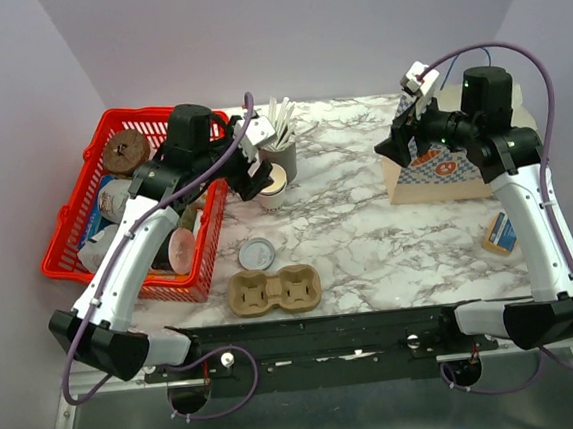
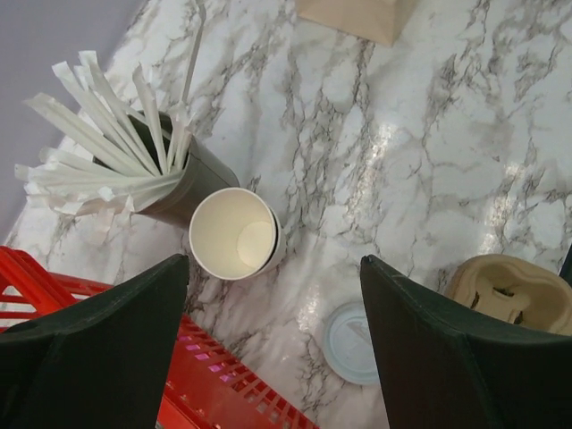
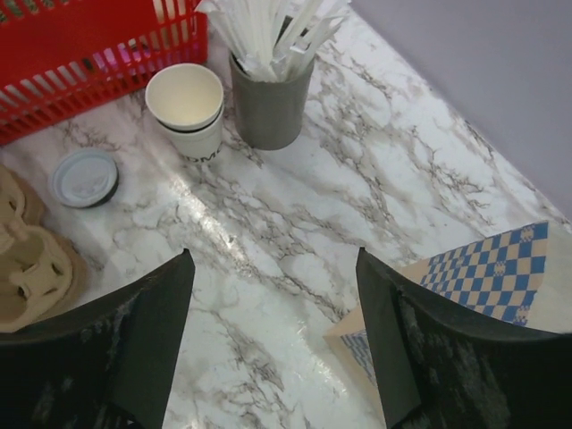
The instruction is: Pack the takeout coffee
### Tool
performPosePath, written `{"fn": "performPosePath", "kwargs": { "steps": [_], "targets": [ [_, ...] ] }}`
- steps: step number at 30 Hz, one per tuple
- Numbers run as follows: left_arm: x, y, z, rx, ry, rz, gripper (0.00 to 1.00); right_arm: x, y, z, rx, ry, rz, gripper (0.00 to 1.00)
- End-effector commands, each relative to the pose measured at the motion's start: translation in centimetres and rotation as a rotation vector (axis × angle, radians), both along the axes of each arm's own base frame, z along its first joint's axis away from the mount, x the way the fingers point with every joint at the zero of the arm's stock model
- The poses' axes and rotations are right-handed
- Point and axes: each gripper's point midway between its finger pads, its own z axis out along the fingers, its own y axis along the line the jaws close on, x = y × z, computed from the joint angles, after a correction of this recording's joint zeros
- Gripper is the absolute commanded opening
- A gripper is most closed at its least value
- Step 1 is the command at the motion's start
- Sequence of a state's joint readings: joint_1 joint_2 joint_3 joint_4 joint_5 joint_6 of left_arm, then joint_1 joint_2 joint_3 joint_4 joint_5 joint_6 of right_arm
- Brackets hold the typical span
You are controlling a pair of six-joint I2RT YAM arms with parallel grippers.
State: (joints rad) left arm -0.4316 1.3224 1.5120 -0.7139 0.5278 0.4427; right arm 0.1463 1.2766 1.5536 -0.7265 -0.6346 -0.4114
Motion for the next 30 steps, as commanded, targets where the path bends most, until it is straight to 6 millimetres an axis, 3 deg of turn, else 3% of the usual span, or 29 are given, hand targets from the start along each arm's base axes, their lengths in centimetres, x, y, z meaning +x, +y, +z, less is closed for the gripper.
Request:
{"fn": "performPosePath", "kwargs": {
  "steps": [1,8,10,15,17,23,30],
  "targets": [
    [-0.6,0.6,-2.4,0.115,0.053,-0.023,0.82,-2.0,0.9,-1.6,-0.036,0.048,0.108,0.77],
    [0.2,-1.3,-3.9,0.236,0.106,-0.059,0.68,-3.3,1.2,-1.9,-0.019,0.041,0.134,0.75],
    [0.1,-1.9,-5.1,0.298,0.167,-0.087,0.65,-3.8,1.1,-2.0,-0.025,0.032,0.136,0.75],
    [0.9,-1.2,-9.4,0.470,0.338,-0.034,0.53,-4.4,0.9,-2.3,-0.032,0.027,0.133,0.75],
    [1.2,-1.3,-10.1,0.484,0.377,-0.002,0.49,-4.5,0.9,-2.4,-0.027,0.034,0.130,0.75],
    [2.8,-2.1,-10.9,0.495,0.355,0.080,0.47,-4.5,0.8,-2.9,-0.036,0.047,0.122,0.75],
    [4.0,-2.1,-13.1,0.563,0.367,0.091,0.45,-4.4,0.6,-3.3,-0.046,0.066,0.116,0.75]
  ]
}}
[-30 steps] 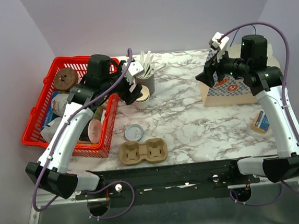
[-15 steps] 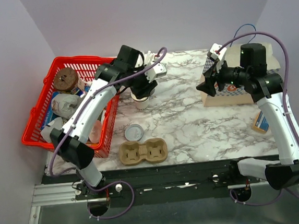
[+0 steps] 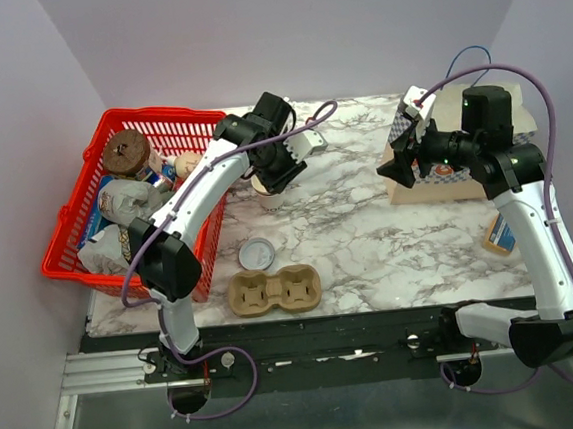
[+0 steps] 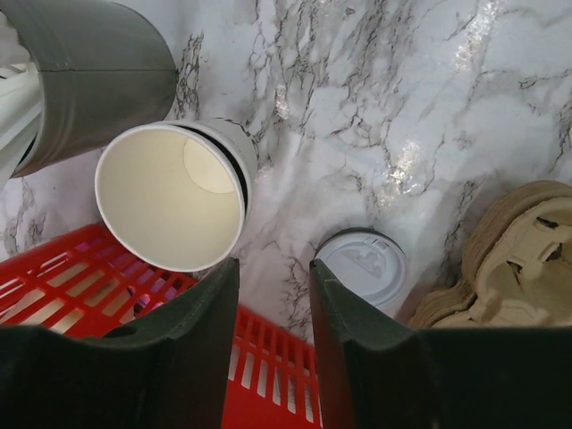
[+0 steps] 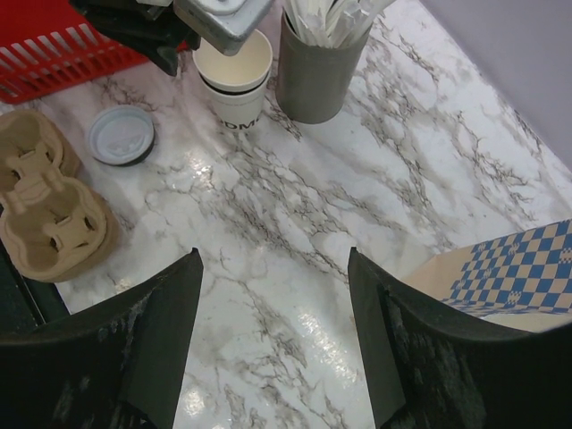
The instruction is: Pack the takeout coffee
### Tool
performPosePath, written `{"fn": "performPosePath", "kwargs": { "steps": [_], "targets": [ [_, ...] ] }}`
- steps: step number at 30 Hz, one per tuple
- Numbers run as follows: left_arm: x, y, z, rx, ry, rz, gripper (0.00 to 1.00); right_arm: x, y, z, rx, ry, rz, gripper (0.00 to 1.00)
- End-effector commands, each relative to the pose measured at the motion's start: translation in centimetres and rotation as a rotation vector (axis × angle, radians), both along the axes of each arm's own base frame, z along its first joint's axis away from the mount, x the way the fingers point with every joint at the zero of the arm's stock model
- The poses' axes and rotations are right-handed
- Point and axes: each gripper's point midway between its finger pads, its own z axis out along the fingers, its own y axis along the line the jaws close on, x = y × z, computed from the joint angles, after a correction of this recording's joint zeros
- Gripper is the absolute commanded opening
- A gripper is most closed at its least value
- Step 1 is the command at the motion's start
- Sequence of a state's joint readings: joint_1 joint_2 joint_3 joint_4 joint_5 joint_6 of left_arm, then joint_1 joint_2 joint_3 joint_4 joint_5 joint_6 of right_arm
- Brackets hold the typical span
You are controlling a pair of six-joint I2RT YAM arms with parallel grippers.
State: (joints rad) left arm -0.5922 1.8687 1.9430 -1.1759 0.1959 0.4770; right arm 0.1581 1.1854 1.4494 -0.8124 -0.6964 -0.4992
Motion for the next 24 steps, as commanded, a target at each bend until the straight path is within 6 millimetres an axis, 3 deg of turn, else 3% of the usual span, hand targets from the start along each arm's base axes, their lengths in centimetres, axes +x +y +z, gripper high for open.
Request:
{"fn": "performPosePath", "kwargs": {
  "steps": [1,8,14,24],
  "targets": [
    [0.7,0.4,-1.3,0.063,0.006,0.031,0.45,-0.3,0.2,-0.9,-0.011,0.031,0.015,0.75],
    [1.7,0.6,-3.2,0.113,0.001,0.038,0.37,-0.1,0.1,-1.1,-0.016,0.036,0.007,0.75],
    [2.7,0.1,-3.4,0.107,-0.021,0.027,0.37,-0.3,-0.1,-1.7,-0.022,0.047,-0.001,0.75],
    [3.3,-0.3,-5.3,0.139,0.010,0.002,0.36,-0.3,-0.1,-2.1,-0.028,0.052,0.002,0.76]
  ]
}}
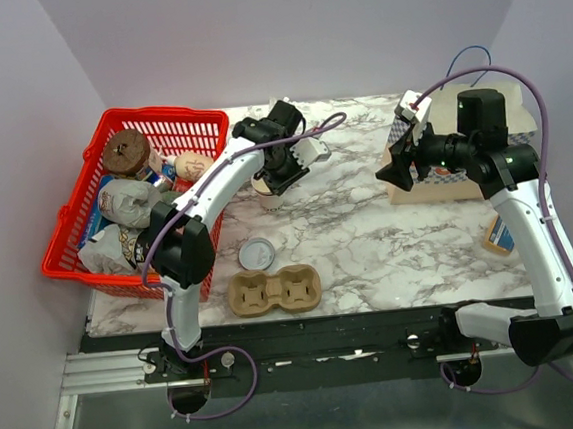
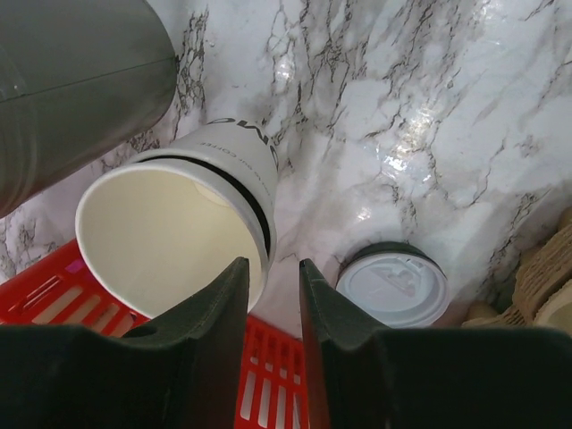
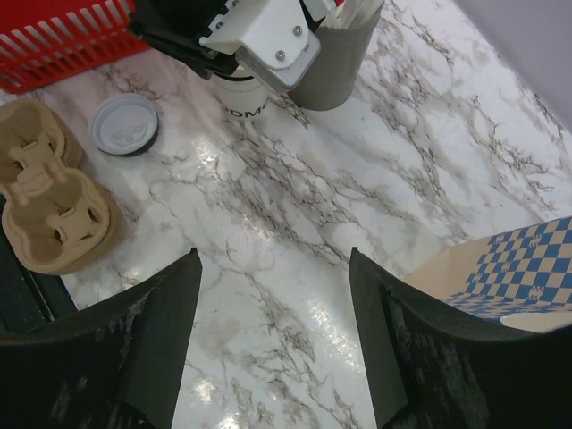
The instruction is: Pack the takeout coffee
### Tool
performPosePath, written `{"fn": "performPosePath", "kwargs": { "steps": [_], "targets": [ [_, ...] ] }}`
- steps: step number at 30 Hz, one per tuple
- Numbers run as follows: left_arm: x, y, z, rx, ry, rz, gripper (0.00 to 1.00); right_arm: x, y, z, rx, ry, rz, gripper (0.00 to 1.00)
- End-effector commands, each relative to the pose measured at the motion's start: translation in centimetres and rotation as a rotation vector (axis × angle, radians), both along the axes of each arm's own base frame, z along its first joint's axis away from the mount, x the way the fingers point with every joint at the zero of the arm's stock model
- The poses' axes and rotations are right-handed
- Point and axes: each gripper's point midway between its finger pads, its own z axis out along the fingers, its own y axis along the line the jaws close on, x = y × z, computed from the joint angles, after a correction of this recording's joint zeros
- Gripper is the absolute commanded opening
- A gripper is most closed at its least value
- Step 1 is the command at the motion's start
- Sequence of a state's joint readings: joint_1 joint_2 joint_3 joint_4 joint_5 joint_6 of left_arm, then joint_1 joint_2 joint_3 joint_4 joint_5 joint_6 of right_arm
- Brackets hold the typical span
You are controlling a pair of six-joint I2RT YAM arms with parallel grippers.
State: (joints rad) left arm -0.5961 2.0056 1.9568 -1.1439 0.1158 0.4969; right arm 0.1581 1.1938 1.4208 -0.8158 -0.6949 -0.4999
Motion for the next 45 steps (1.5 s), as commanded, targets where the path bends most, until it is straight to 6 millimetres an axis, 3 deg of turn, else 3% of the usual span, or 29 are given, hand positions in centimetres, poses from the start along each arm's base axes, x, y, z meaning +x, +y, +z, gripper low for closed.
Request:
{"fn": "performPosePath", "kwargs": {
  "steps": [1,13,20,31,45],
  "targets": [
    [0.9,-0.2,-0.4,0.026,-0.017,-0.010,0.36,-0.4,-0.1,-0.7,-0.020,0.014,0.004,0.75],
    [1.3,-0.3,-0.9,0.039,-0.008,-0.013,0.28,-0.2,-0.2,-1.1,-0.024,0.021,-0.002,0.76],
    [2.0,-0.2,0.2,0.086,-0.089,0.000,0.40,-0.2,-0.1,-1.4,-0.025,0.026,0.000,0.76],
    [2.0,0.3,-1.2,0.152,-0.083,0.019,0.41,-0.1,-0.2,-1.7,-0.027,0.025,-0.004,0.77],
    [1.7,0.2,-1.8,0.153,-0.057,0.013,0.28,-0.1,-0.2,-2.2,-0.032,0.034,-0.006,0.77]
  ]
}}
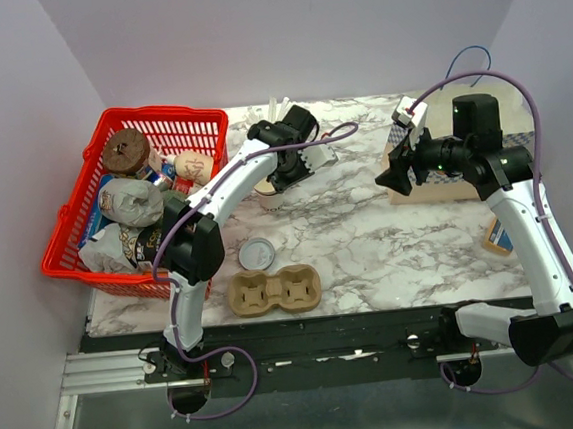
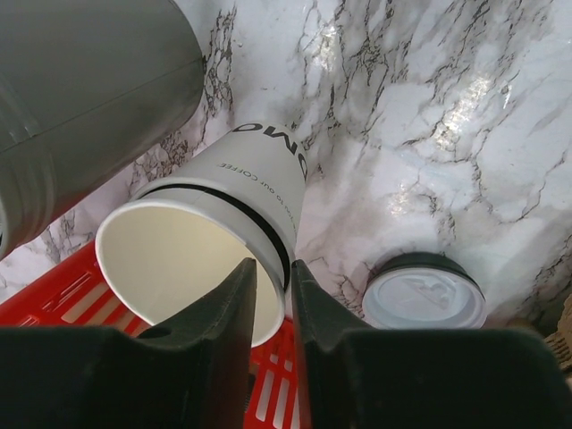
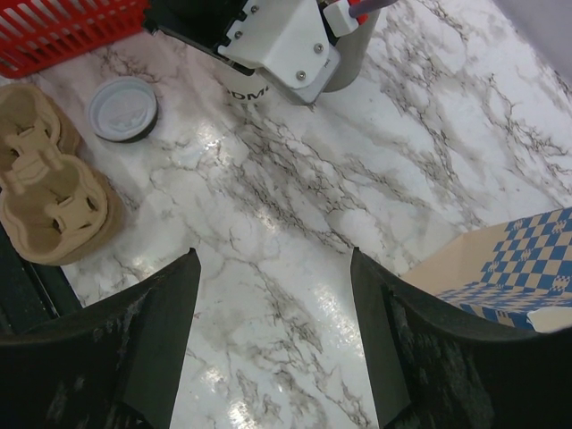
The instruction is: Pack the takeout coffee
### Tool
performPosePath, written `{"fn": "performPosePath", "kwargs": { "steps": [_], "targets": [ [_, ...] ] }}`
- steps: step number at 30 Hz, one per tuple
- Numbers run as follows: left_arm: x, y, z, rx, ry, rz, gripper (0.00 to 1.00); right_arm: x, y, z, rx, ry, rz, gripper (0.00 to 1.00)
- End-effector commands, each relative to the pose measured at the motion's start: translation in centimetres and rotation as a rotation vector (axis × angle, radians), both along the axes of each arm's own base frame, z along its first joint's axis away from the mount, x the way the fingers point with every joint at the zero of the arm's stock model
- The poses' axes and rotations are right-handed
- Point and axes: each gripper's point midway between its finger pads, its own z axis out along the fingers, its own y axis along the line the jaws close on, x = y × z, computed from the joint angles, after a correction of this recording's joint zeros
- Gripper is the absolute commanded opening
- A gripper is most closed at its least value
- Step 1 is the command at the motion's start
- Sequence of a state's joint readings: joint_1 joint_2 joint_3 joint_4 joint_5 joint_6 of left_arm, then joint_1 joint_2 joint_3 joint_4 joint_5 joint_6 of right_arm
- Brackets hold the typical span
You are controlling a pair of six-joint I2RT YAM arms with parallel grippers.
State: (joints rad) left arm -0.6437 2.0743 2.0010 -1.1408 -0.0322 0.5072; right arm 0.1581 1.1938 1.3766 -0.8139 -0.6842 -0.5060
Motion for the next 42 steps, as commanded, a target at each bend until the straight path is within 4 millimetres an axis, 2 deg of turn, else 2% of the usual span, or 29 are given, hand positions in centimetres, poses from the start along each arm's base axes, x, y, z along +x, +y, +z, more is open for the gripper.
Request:
{"fn": "performPosePath", "kwargs": {
  "steps": [1,4,8,14,22,29,33,36,38,42],
  "targets": [
    [0.4,0.4,-0.4,0.023,0.007,0.020,0.28,0.0,-0.1,-0.5,-0.016,-0.003,0.001,0.77],
    [0.4,0.5,0.1,0.023,0.003,0.021,0.26,0.1,0.0,-0.5,-0.016,-0.002,0.001,0.77],
    [0.4,0.7,0.5,0.030,0.000,0.012,0.11,0.1,0.0,-0.7,-0.015,0.002,-0.001,0.77],
    [0.2,1.2,2.1,0.038,-0.026,0.006,0.00,0.3,0.0,-0.7,-0.013,0.007,-0.002,0.77],
    [0.2,2.7,5.1,0.065,-0.111,0.012,0.00,0.4,0.1,-0.7,-0.008,0.011,0.001,0.77],
    [0.2,3.6,5.4,0.059,-0.167,0.032,0.00,0.5,0.2,-0.9,0.000,0.011,0.001,0.77],
    [-0.4,3.8,6.7,0.041,-0.177,0.039,0.00,0.3,0.1,-1.0,-0.006,0.008,0.002,0.77],
    [-1.1,4.2,8.0,0.028,-0.189,0.046,0.00,0.1,0.1,-0.9,-0.007,-0.001,0.000,0.77],
    [-1.4,4.1,9.6,-0.007,-0.219,0.045,0.00,0.0,0.0,-0.8,-0.007,-0.005,0.000,0.77],
    [-2.9,2.7,12.6,-0.081,-0.247,0.005,0.00,-0.3,0.0,-0.5,-0.001,-0.007,-0.003,0.77]
  ]
}}
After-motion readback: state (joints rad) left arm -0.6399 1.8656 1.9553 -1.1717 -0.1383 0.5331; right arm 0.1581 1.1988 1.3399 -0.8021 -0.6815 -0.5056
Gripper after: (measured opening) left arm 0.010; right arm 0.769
